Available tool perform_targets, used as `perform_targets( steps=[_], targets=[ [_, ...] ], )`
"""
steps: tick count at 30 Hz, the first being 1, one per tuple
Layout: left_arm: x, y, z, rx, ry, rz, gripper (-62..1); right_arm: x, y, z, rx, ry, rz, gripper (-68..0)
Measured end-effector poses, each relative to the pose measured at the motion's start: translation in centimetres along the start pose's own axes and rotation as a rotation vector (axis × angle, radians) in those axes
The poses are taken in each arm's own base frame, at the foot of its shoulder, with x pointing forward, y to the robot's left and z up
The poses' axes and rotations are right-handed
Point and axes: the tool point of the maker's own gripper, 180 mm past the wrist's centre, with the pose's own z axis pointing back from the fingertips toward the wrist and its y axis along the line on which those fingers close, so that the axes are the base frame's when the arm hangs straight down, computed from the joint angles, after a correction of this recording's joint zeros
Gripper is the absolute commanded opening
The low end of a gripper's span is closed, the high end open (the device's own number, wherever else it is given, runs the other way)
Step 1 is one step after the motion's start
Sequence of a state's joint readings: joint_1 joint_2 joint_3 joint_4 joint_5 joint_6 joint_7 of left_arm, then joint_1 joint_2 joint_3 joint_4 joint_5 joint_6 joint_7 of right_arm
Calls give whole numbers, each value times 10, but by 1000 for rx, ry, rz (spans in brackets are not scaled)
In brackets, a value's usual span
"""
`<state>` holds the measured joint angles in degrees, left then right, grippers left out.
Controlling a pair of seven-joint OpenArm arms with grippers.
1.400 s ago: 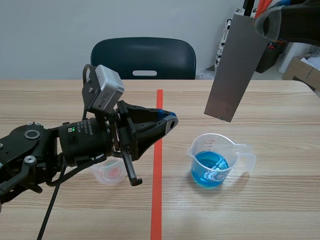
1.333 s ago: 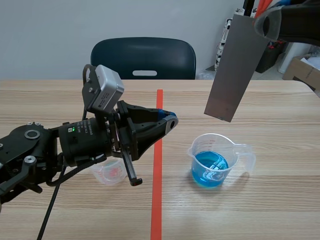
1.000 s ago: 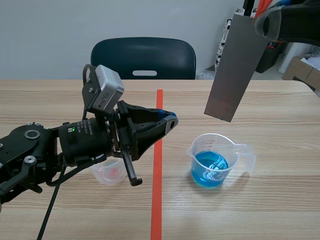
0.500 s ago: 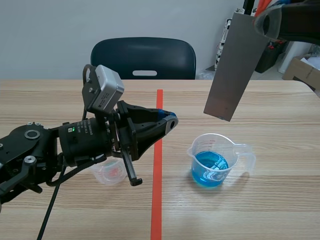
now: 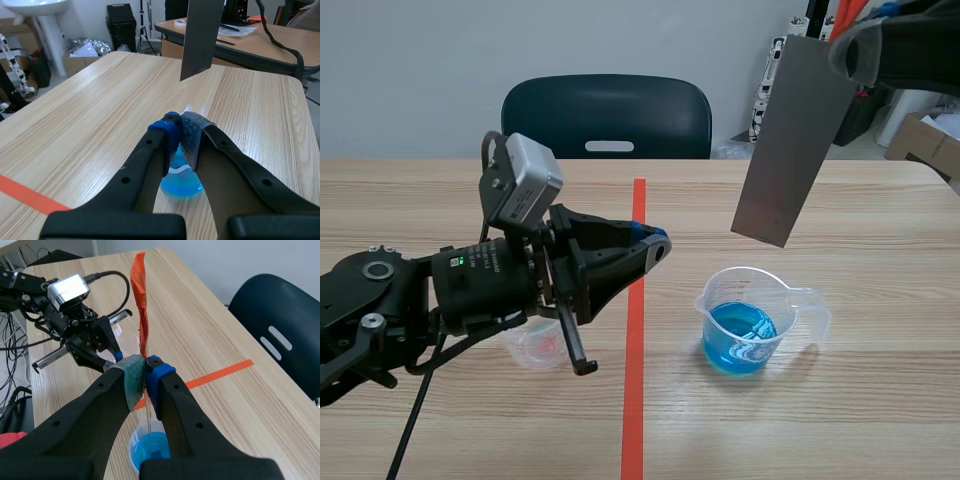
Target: Do the redox reaction experiment. move the plate over the left beaker
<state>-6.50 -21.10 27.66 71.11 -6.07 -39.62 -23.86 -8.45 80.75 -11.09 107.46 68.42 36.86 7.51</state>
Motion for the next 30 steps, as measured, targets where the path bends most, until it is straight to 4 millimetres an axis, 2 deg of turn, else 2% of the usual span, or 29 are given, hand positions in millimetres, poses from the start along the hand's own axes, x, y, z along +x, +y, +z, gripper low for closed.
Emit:
perform_targets(
  steps=[3,9,14,21,22,24,26,29,30],
  targets=[
    [4,-2,13,15,-30,7,-581,0,0,0,1,2,0,-669],
    [15,6,44,99,-57,5,-581,-2,1,0,4,7,-1,-669],
    [28,-5,65,121,-110,9,-581,-1,1,0,2,0,-6,-669],
    [34,-18,99,235,-147,25,-573,-1,3,-6,-14,-70,-41,-669],
    [35,-20,106,257,-159,27,-552,-2,4,-8,-17,-78,-38,-669],
    [36,-23,118,294,-169,36,-459,-5,5,-11,-22,-86,-37,-669],
    [35,-28,129,324,-160,48,-310,-14,7,-14,-28,-62,-40,-669],
    [36,-37,145,363,-167,62,-40,-24,7,-20,-40,-34,-40,-669],
    [40,-39,151,379,-185,66,14,-24,7,-22,-45,-36,-41,-669]
  ],
)
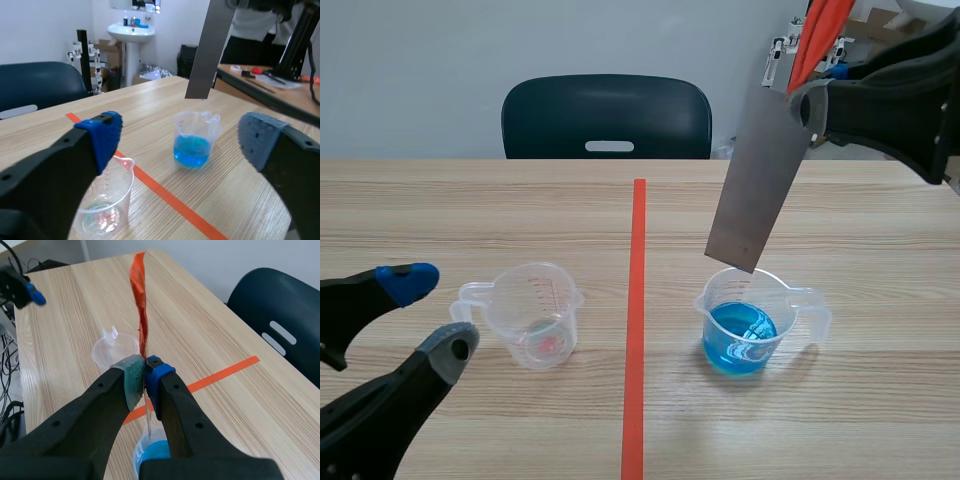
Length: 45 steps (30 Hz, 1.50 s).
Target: Do the redox reaction experiment. move the plate over the left beaker
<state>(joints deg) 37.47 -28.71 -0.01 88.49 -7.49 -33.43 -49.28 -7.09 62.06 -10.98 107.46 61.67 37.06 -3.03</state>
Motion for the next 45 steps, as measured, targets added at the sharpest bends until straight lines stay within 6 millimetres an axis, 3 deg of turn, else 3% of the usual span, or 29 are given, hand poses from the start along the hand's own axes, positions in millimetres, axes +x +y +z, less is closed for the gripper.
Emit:
perform_targets(
  steps=[5,11,17,24,28,32,36,41,45],
  targets=[
    [13,9,27,178,-68,-99,14,9,-6,-11,-23,-28,11,-669],
    [-10,2,57,318,71,-101,14,15,-9,-27,-38,-35,9,-669],
    [-22,25,92,556,182,-158,14,20,-6,-46,-32,-39,-11,-669],
    [-60,26,99,540,394,-115,14,27,12,-78,24,-51,-26,-669],
    [-55,23,97,548,349,-109,14,22,11,-95,-21,-26,0,-669],
    [-33,11,95,555,167,-116,14,19,22,-115,-23,-9,5,-669],
    [-52,-10,109,558,169,-59,14,23,45,-136,29,-12,-5,-669],
    [-78,-56,106,382,185,-58,14,25,68,-151,91,-9,16,-669],
    [-80,-55,109,368,123,-96,14,29,89,-161,163,-28,27,-669]
  ],
)
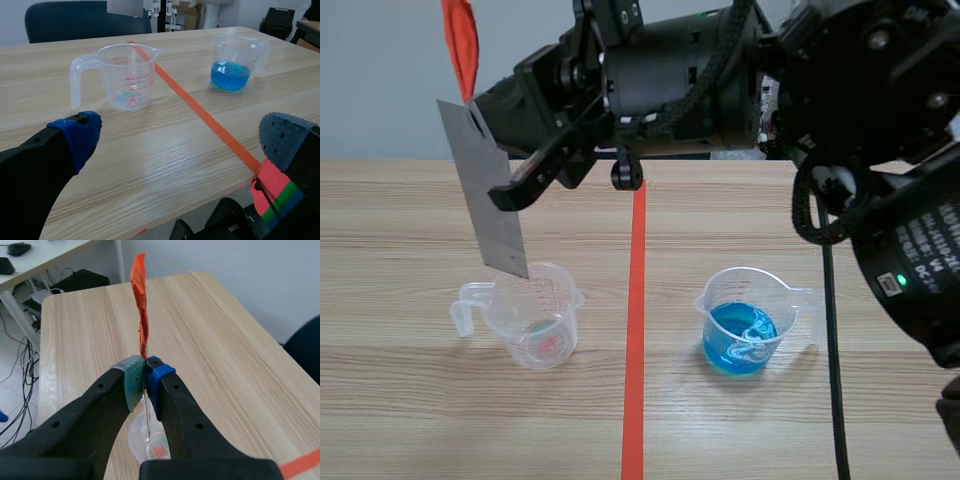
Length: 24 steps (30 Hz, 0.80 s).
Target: Do the redox reaction experiment. move the plate over the left beaker
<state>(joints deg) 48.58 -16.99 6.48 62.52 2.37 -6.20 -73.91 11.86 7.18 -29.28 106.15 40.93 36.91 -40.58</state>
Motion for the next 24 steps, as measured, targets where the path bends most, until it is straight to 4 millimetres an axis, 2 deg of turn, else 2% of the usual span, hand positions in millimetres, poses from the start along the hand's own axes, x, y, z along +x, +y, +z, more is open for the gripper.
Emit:
perform_targets(
  steps=[5,7,11,18,24],
  targets=[
    [-9,18,-3,48,-11,-12,14,-13,12,-20,39,42,-28,-669],
    [-13,21,-4,55,-8,-17,14,-17,9,-24,24,47,-31,-669],
    [-12,44,1,174,-25,5,14,-18,-1,-27,-8,36,-38,-669],
    [-1,43,0,163,-84,-1,14,-17,-1,-27,-7,34,-34,-669],
    [1,43,0,164,-93,-2,14,-18,-1,-26,-7,38,-34,-669]
  ],
)
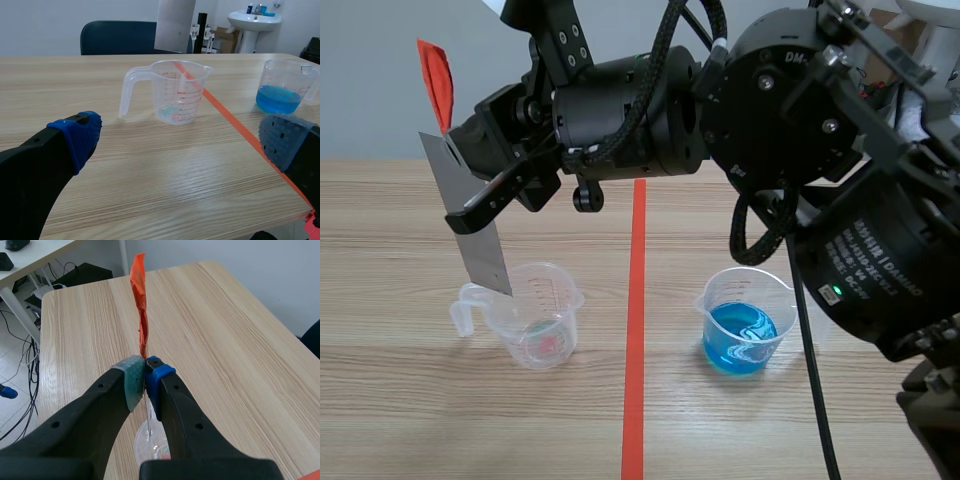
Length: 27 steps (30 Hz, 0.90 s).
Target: Do the redox reaction experiment. move the plate over the left beaker
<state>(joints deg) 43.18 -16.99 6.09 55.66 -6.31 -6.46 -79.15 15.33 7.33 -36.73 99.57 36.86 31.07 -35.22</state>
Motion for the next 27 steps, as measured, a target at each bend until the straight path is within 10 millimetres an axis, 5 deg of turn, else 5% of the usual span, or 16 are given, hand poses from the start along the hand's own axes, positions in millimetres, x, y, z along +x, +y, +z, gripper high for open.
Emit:
perform_targets(
  steps=[27],
  targets=[
    [0,1,0,1,0,-3,14,-10,-6,8,-13,24,10,-669]
  ],
)
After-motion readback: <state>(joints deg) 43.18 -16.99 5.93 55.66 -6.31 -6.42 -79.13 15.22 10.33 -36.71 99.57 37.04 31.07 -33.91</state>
